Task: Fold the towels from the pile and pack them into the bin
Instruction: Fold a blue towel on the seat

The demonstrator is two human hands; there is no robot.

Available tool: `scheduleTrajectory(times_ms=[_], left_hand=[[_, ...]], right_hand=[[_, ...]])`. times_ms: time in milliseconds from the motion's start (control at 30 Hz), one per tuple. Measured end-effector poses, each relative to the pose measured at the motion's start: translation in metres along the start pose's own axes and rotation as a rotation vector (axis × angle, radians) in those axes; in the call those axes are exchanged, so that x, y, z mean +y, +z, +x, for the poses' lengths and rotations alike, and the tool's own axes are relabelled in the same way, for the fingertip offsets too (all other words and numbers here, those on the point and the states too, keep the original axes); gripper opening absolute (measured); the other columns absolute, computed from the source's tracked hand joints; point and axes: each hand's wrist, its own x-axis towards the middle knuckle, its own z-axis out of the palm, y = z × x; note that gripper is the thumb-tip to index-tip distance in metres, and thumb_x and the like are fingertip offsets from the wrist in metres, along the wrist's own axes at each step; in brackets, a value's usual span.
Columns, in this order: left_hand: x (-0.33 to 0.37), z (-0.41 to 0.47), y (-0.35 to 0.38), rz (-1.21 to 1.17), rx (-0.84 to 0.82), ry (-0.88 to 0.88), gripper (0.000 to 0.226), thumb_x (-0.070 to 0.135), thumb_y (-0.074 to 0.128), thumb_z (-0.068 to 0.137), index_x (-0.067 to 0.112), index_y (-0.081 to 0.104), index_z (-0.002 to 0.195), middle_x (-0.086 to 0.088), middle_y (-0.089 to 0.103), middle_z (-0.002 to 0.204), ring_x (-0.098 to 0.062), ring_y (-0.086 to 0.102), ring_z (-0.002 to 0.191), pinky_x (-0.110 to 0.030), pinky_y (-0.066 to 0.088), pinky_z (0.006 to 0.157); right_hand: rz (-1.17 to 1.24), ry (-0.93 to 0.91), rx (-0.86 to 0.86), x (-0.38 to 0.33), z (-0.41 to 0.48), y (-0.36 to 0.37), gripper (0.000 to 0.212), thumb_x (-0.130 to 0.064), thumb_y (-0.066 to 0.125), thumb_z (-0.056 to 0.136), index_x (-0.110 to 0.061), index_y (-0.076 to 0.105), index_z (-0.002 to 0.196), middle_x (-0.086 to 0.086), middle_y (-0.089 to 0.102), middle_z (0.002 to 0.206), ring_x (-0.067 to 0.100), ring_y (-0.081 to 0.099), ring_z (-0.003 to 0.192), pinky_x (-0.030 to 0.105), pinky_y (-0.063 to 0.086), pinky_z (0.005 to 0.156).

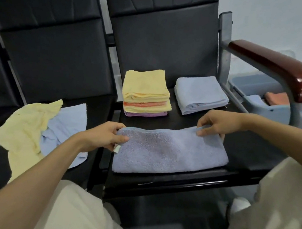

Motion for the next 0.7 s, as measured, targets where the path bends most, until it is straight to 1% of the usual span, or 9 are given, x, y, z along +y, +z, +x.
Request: scheduleTrajectory(times_ms=[67,100,167,200,300,367,500,633,700], left_hand=[[-0.003,0.014,-0.003,-0.011,0.05,-0.012,0.002,0.014,0.06,0.094,0.012,0.06,0.095,0.001,0.067,0.078,-0.01,0.066,0.074,-0.03,0.053,0.069],[-0.005,0.02,-0.005,-0.007,0.078,-0.017,0.006,0.014,0.06,0.094,0.011,0.06,0.099,-0.004,0.069,0.086,-0.014,0.067,0.079,-0.032,0.055,0.071],[-0.012,0.037,-0.008,0.047,0.13,-0.038,0.012,0.016,0.061,0.094,0.008,0.061,0.104,-0.011,0.069,0.096,-0.018,0.067,0.086,-0.032,0.054,0.074],[-0.014,0.043,-0.006,0.102,0.155,-0.043,0.012,0.017,0.061,0.094,0.01,0.061,0.103,-0.01,0.069,0.097,-0.017,0.066,0.086,-0.03,0.053,0.073],[-0.029,0.065,0.002,0.264,0.222,-0.033,0.007,0.02,0.062,0.094,0.014,0.061,0.096,0.0,0.065,0.091,-0.014,0.062,0.084,-0.022,0.047,0.067],[-0.033,0.068,0.005,0.331,0.251,-0.017,0.008,0.022,0.062,0.093,0.015,0.061,0.093,0.001,0.064,0.085,-0.012,0.061,0.077,-0.022,0.045,0.064],[-0.037,0.076,0.004,0.384,0.249,-0.013,0.011,0.022,0.062,0.093,0.02,0.056,0.083,0.004,0.061,0.076,-0.008,0.058,0.067,-0.024,0.043,0.061],[-0.037,0.074,0.005,0.436,0.264,-0.011,0.008,0.021,0.062,0.093,0.02,0.056,0.087,0.004,0.062,0.083,-0.007,0.058,0.074,-0.022,0.04,0.061],[-0.039,0.075,0.004,0.447,0.279,-0.015,0.009,0.021,0.062,0.093,0.02,0.056,0.087,0.003,0.062,0.084,-0.008,0.058,0.076,-0.022,0.04,0.062]], right_hand=[[-0.102,-0.003,0.059,0.006,0.014,-0.005,0.019,-0.029,0.061,0.094,-0.02,0.066,0.078,0.006,0.064,0.08,0.014,0.063,0.07,0.027,0.054,0.059],[-0.162,-0.012,0.103,0.008,0.02,-0.007,0.02,-0.03,0.061,0.094,-0.021,0.065,0.076,0.005,0.064,0.079,0.011,0.059,0.068,0.026,0.051,0.06],[-0.235,-0.017,0.178,0.014,0.036,-0.009,0.021,-0.028,0.06,0.093,-0.015,0.066,0.077,0.007,0.065,0.08,0.01,0.052,0.066,0.024,0.042,0.062],[-0.257,-0.012,0.186,0.017,0.042,-0.007,0.022,-0.027,0.06,0.093,-0.012,0.066,0.078,0.006,0.065,0.079,0.01,0.051,0.065,0.023,0.039,0.061],[-0.334,0.026,0.14,0.035,0.062,0.005,0.018,-0.028,0.058,0.093,-0.015,0.066,0.083,0.0,0.066,0.086,0.012,0.054,0.072,0.025,0.039,0.064],[-0.392,0.032,0.125,0.041,0.064,0.015,0.013,-0.031,0.059,0.093,-0.021,0.064,0.087,-0.005,0.062,0.088,0.012,0.054,0.08,0.026,0.038,0.071],[-0.419,0.044,0.161,0.051,0.078,0.021,0.015,-0.034,0.06,0.092,-0.021,0.067,0.097,-0.008,0.056,0.088,0.012,0.051,0.084,0.027,0.037,0.074],[-0.395,0.067,0.193,0.052,0.081,0.022,0.015,-0.034,0.061,0.091,-0.022,0.065,0.099,-0.005,0.058,0.097,0.013,0.051,0.09,0.027,0.039,0.076],[-0.403,0.077,0.209,0.052,0.083,0.024,0.017,-0.034,0.06,0.092,-0.02,0.064,0.101,-0.003,0.054,0.1,0.015,0.05,0.092,0.027,0.037,0.076]])
